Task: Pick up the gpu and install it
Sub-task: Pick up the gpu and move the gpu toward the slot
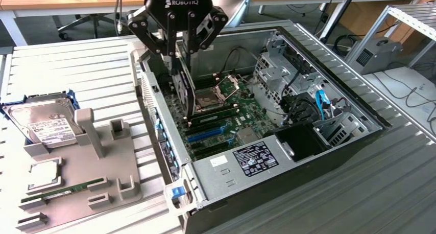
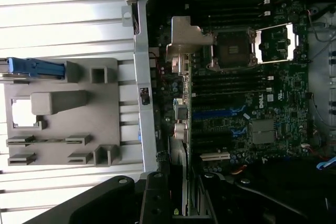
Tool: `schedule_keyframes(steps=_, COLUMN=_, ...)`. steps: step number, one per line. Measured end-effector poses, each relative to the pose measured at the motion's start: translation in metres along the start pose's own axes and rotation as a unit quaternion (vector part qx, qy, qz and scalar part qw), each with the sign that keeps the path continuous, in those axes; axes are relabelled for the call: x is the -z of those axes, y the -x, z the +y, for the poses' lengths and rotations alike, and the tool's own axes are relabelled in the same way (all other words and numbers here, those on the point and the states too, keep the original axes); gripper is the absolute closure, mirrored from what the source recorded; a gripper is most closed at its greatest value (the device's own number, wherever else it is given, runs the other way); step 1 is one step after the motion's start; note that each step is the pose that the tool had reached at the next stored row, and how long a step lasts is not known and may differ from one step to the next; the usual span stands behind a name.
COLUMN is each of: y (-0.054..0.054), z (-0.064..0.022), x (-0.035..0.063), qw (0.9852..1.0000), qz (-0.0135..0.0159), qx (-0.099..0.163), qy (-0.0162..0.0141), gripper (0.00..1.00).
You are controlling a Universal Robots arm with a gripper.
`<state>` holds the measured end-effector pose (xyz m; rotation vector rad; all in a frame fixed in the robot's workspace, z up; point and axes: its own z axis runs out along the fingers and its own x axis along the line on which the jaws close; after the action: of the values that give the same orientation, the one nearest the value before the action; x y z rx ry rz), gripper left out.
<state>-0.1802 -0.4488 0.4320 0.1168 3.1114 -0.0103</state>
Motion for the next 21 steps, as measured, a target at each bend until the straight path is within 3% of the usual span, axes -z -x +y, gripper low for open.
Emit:
schedule_keyframes(steps=7, y=0.006, z=0.0004, x=-0.0002, qw=1.0, qz=0.0, qx=0.0, qy=-0.0004, gripper=0.74)
schedule_keyframes(steps=21, y=0.015, z=0.0011, x=-0.0012, qw=1.0, qz=-0.0003, qx=0.0, qy=-0.0044, gripper=0.74)
